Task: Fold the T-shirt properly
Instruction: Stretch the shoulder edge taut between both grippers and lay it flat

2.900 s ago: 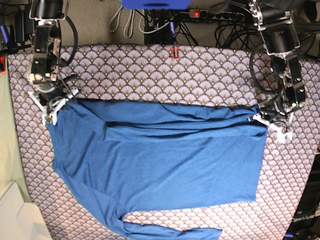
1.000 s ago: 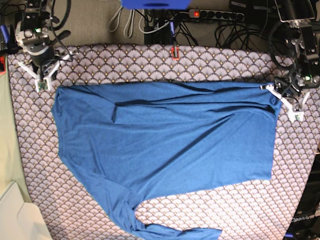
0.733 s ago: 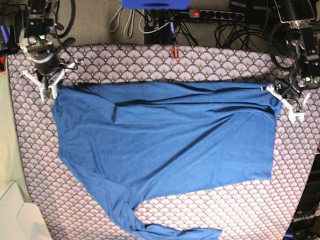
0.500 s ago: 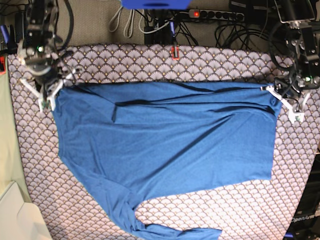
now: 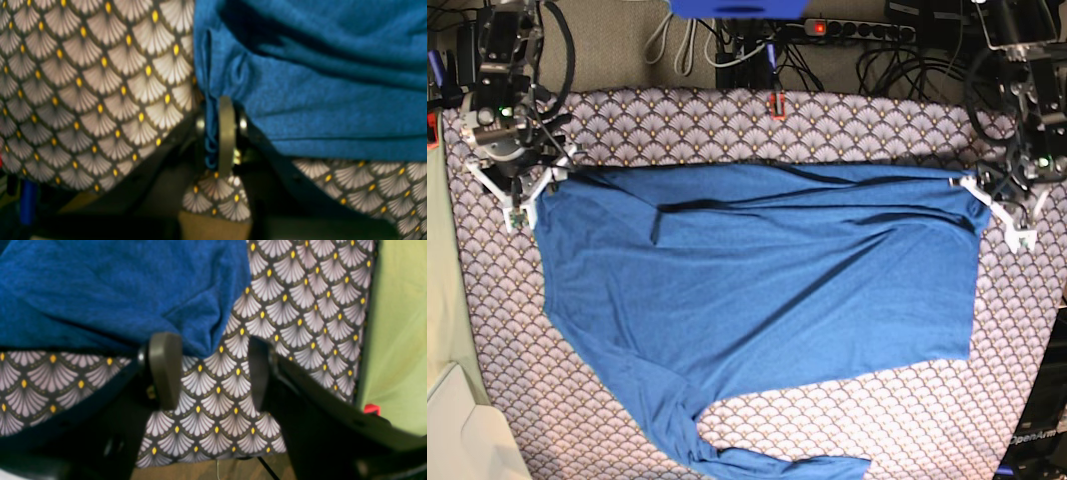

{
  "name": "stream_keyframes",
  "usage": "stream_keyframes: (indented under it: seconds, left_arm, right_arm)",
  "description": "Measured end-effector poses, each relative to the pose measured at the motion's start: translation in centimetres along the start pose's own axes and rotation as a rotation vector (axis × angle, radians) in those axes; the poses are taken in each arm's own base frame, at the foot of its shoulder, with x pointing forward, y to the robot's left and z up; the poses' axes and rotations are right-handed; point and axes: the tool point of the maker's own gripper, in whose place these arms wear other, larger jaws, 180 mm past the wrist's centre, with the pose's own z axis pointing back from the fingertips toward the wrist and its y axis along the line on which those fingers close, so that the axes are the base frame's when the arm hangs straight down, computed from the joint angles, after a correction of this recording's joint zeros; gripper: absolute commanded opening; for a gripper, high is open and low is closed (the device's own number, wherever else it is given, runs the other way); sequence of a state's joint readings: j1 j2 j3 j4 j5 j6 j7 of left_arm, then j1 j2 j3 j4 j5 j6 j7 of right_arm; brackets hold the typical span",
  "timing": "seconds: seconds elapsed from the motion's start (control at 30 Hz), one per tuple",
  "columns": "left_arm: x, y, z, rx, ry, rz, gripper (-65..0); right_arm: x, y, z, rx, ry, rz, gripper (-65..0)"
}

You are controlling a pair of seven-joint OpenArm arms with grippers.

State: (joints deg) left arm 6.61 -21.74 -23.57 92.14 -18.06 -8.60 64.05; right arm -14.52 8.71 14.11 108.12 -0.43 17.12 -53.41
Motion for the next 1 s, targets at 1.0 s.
stream_keyframes:
  seconds: [1.0]
  left_arm:
    - [0.4,-0.9,-0.3,-0.018,-0.01,0.02,-64.5]
  right_arm:
    - [-0.9,3.2,-3.4,0.098,0.022,0.042,-26.2]
